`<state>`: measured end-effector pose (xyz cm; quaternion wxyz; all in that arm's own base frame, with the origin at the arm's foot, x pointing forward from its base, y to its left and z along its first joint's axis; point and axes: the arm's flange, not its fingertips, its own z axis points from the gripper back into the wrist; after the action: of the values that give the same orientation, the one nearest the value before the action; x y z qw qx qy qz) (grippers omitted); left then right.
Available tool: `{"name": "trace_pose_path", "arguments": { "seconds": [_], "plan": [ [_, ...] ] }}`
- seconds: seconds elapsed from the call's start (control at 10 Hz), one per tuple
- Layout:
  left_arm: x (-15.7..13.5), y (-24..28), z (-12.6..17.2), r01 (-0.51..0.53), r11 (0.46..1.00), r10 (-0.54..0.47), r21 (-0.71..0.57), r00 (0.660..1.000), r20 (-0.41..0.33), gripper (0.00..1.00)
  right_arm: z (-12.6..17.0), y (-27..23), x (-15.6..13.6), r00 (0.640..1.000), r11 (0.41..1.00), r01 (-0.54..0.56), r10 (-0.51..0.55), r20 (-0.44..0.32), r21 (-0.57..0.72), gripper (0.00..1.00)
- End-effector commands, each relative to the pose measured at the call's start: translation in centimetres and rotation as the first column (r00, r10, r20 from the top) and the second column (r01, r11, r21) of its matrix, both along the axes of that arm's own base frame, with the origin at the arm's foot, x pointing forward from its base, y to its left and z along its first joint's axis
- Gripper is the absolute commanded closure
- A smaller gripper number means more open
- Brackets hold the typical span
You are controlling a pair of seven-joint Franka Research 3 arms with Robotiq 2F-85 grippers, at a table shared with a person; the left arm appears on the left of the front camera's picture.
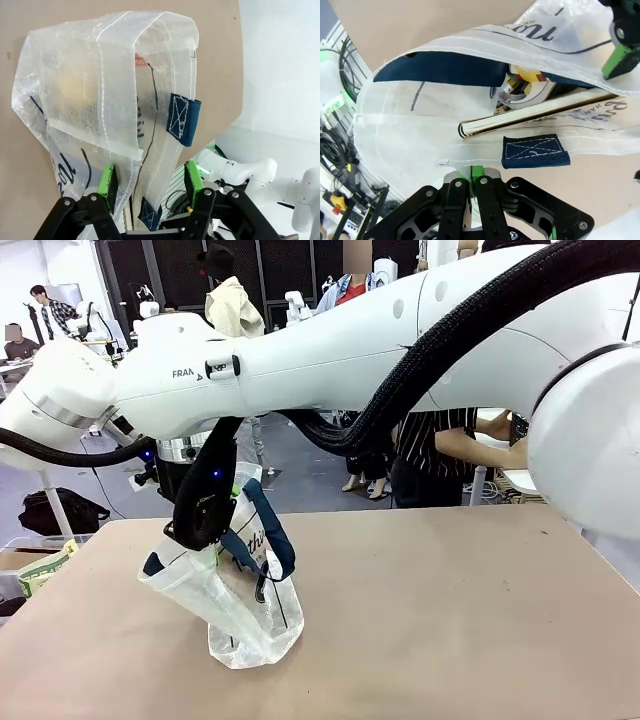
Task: Transfer purchased items from the store into the shopping bag.
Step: Move the Reusable shopping bag to the right side of the table.
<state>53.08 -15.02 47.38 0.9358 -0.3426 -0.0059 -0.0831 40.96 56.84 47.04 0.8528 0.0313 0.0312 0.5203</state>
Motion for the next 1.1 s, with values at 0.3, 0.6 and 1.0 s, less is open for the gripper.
{"name": "trace_pose_path", "arguments": {
  "seconds": [0.3, 0.6, 1.0],
  "plan": [
    [0.4, -0.6, -0.1, 0.042, 0.999, -0.042, -0.008, 0.999, 0.003, 0.31, 0.4, 2.0, 0.5, 0.995, 0.995, -0.096, 0.096, 0.0, -0.013, 1.0],
    [0.3, -0.8, -0.2, 0.064, 0.998, -0.064, -0.022, 0.998, 0.007, 0.31, 0.1, 3.0, 0.5, 0.993, 0.992, -0.122, 0.122, -0.011, -0.033, 1.0],
    [0.2, -1.7, -0.7, 0.041, 0.998, -0.043, 0.054, 0.999, 0.02, 0.31, -0.1, 3.3, 0.4, 0.992, 0.991, -0.124, 0.123, -0.02, -0.04, 1.0]
  ]
}}
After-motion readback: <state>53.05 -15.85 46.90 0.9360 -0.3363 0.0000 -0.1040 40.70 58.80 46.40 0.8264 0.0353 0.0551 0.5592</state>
